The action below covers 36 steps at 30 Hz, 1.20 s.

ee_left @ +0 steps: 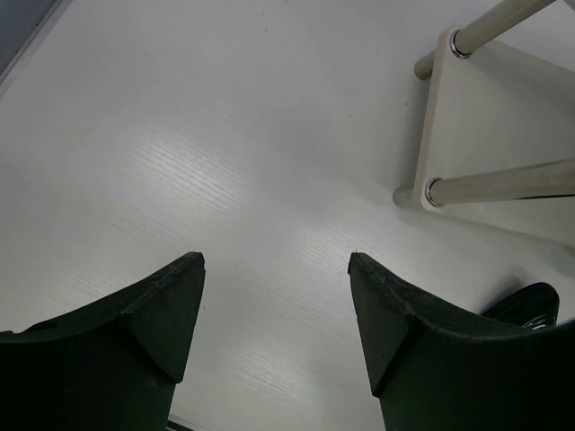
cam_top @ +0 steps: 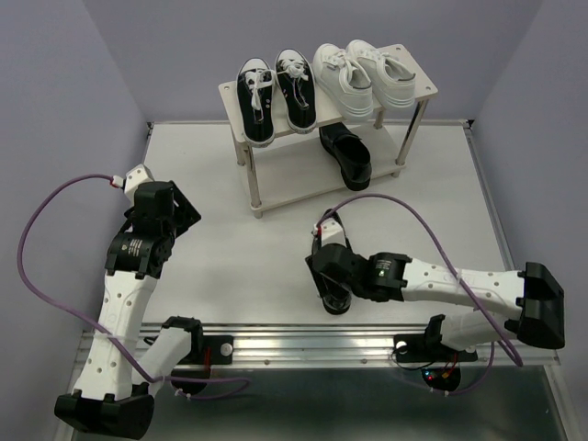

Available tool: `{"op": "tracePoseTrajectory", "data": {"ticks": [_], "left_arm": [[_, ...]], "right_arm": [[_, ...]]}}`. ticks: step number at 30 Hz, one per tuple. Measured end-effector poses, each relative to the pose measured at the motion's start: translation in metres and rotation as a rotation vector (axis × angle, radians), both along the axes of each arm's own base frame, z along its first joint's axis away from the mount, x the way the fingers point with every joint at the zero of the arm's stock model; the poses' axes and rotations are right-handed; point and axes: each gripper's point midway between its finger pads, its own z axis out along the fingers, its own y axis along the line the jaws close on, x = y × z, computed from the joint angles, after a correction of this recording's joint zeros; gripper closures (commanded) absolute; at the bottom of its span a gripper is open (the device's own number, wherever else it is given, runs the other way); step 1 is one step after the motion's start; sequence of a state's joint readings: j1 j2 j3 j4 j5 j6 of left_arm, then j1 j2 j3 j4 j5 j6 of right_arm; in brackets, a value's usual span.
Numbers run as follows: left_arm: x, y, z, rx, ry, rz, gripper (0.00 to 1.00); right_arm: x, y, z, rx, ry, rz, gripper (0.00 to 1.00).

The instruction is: Place and organize the shoes onto the shoe shelf

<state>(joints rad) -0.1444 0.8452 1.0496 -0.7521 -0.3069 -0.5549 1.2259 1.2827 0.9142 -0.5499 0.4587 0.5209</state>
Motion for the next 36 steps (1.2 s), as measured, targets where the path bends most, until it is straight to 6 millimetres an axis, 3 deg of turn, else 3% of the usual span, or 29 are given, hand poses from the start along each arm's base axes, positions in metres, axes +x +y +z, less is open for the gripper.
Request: {"op": "tracePoseTrajectory", "data": {"ticks": [6, 10, 13, 16, 19, 20, 24, 27, 31, 36], "left_arm": [[0.000, 0.000, 0.000, 0.000, 0.000, 0.000, 0.24], [0.000, 0.000, 0.000, 0.000, 0.000, -0.001, 0.24], [0.000, -0.001, 0.000, -0.002, 0.000, -0.002, 0.24], [0.000, -0.001, 0.000, -0.005, -0.001, -0.005, 0.24], [0.001, -0.002, 0.001, -0.008, -0.005, -0.007, 0.24], [0.001, -0.002, 0.001, -0.009, -0.007, -0.008, 0.24], [0.001, -0.002, 0.001, -0.010, -0.007, -0.007, 0.24], [0.001, -0.002, 0.001, -0.010, -0.007, -0.008, 0.24], [0.001, -0.003, 0.001, -0.013, -0.007, -0.011, 0.24], [0.001, -0.003, 0.001, -0.012, -0.006, -0.011, 0.24]], "right_arm": [[0.028, -0.032, 0.025, 0.093, 0.023, -0.284, 0.35], [0.033, -0.059, 0.032, 0.158, 0.058, -0.441, 0.36], [0.027, -0.070, 0.025, 0.197, 0.105, -0.511, 0.36], [0.011, -0.072, 0.001, 0.198, 0.191, -0.529, 0.39], [-0.004, -0.071, -0.024, 0.190, 0.278, -0.537, 0.54], [-0.008, -0.070, -0.034, 0.189, 0.310, -0.547, 0.67], [-0.011, -0.062, -0.045, 0.199, 0.354, -0.560, 0.98], [-0.012, -0.070, -0.045, 0.164, 0.346, -0.561, 0.99], [-0.008, -0.074, -0.032, 0.087, 0.313, -0.527, 0.99], [0.016, -0.071, 0.020, 0.048, 0.187, -0.462, 0.99]]}}
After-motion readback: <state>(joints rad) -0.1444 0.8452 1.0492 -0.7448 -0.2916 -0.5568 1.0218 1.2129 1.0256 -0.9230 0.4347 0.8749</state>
